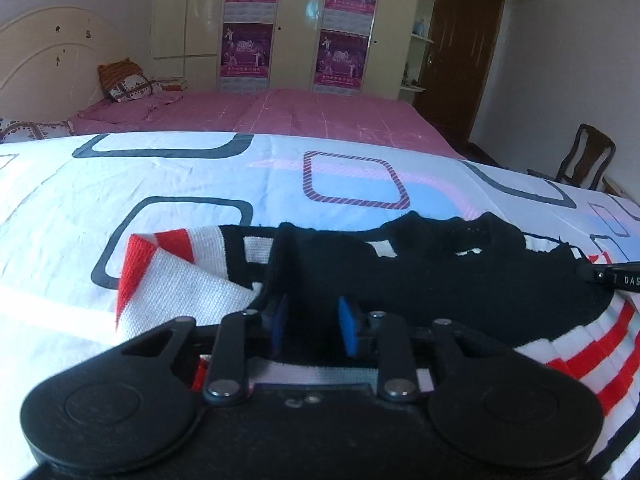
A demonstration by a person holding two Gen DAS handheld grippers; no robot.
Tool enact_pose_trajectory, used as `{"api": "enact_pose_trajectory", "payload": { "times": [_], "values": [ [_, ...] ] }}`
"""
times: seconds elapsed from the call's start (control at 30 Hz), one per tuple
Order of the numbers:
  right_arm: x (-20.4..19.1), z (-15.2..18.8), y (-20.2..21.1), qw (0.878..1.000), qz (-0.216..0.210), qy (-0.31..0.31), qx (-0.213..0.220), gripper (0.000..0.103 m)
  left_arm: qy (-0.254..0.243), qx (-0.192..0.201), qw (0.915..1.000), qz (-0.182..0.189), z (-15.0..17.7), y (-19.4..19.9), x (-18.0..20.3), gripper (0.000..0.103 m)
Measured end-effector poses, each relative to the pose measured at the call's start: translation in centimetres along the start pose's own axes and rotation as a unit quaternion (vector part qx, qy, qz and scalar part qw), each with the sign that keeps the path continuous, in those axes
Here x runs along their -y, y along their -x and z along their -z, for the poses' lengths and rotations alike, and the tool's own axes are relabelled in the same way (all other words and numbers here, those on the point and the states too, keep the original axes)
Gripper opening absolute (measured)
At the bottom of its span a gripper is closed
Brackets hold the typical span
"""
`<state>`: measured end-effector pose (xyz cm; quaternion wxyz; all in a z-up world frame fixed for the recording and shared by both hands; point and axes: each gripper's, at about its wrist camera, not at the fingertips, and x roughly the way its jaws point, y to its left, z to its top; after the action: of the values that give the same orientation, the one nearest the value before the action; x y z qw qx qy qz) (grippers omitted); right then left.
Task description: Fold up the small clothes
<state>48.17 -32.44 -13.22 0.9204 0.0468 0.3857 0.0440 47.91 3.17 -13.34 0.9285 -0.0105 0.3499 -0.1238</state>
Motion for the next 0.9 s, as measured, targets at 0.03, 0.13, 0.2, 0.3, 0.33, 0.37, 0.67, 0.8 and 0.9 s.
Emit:
{"api": "enact_pose_trajectory", "payload": {
  "times": [0.03,0.13,0.2,0.3,0.33,0.37,0.67,0.8,0.9],
  "values": [
    [0.0,-0.1,0.1,1.000,-0.001,-0.006,-0.002,0.002,-0.002,0.000,1.0000,-0.001,0.0,0.1,0.1,0.030],
    [0.3,-0.4,2.0,0.998,-0.034,-0.047,0.002,0.002,0.018,0.000,0.9998,-0.001,-0.2,1.3,-0.1,0.030],
    [-0.4,-0.2,3.6,0.997,-0.052,-0.047,0.014,0.003,0.005,0.013,0.9999,0.003,-0.3,2.7,0.4,0.033],
    [-2.5,0.7,5.1,0.996,-0.076,-0.035,0.017,0.003,-0.018,0.014,0.9995,0.021,-0.1,4.3,1.6,0.035],
    [-3.2,1.0,5.4,0.996,-0.084,-0.032,0.015,0.003,-0.019,0.012,0.9994,0.026,0.1,4.7,2.1,0.035],
    [-4.0,1.4,5.6,0.995,-0.092,-0.028,0.012,0.003,-0.019,0.009,0.9993,0.032,0.4,4.9,2.7,0.035],
    [-8.5,5.1,6.8,0.994,-0.112,0.013,-0.008,0.003,-0.037,-0.015,0.9990,0.022,3.8,5.8,4.6,0.036],
    [-7.0,5.9,7.0,0.996,-0.091,0.004,-0.007,0.003,-0.035,-0.017,0.9992,0.007,4.1,6.1,3.6,0.037],
    [-6.8,5.9,8.5,0.997,-0.074,0.005,0.001,0.003,-0.010,-0.022,0.9997,-0.004,3.8,7.1,2.8,0.035]
  ]
}}
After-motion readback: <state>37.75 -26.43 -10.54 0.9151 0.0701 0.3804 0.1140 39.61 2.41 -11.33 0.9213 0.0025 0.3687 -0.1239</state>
